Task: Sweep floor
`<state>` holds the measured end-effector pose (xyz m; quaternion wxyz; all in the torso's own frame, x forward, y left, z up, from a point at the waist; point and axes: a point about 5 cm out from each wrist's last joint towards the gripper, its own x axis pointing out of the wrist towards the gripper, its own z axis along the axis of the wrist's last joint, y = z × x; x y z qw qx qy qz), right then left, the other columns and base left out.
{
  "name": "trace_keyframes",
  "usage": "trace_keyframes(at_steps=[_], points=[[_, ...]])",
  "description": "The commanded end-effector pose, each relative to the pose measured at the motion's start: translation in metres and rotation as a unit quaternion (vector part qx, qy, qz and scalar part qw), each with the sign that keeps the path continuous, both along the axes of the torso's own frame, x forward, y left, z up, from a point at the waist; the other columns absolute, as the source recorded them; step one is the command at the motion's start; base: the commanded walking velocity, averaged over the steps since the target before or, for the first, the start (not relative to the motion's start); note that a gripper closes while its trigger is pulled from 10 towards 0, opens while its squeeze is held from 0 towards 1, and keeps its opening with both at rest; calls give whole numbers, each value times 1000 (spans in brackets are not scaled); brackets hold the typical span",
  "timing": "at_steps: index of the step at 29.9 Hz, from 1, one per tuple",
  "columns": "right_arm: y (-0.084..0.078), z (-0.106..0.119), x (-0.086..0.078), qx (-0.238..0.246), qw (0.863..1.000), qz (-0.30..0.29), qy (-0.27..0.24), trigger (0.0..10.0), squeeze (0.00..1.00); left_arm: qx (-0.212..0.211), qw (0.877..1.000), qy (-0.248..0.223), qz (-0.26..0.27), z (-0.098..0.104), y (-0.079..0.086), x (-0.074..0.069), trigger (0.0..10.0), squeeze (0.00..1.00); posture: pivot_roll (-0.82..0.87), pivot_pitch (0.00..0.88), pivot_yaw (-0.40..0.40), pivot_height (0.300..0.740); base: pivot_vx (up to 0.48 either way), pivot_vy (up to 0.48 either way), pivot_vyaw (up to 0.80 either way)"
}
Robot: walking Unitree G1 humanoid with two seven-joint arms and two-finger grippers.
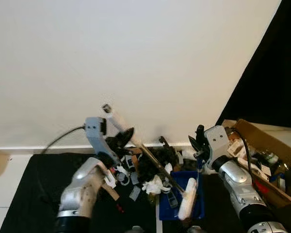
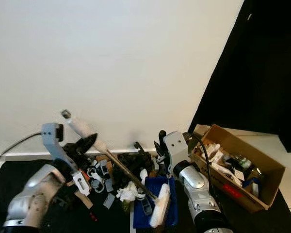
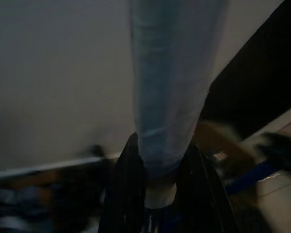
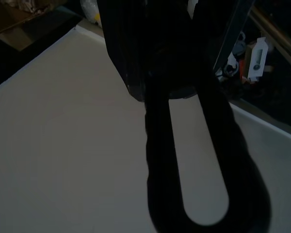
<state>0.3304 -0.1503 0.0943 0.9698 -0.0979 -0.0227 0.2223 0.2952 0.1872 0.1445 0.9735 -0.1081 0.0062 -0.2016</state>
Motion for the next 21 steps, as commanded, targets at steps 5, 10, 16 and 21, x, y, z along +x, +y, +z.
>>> trace_keyframes(at_steps=[5, 10, 16, 21], points=[[8, -17, -9, 19, 999, 12, 31, 10000, 0, 81, 990, -55, 101, 30, 43, -7, 10000, 0, 73, 213, 78, 740, 0, 0, 0], [7, -18, -10, 17, 999, 11, 32, 10000, 0, 115, 978, -59, 166, 32, 56, -4, 10000, 0, 69, 220, 75, 740, 0, 0, 0], [7, -16, -10, 17, 999, 12, 29, 10000, 0, 131, 965, -31, 224, 8, 63, 8, 10000, 0, 60, 229, 73, 740, 0, 0, 0], [8, -15, -10, 17, 999, 13, 26, 10000, 0, 121, 957, 5, 264, -13, 67, 19, 10000, 0, 46, 255, 68, 740, 0, 0, 0]])
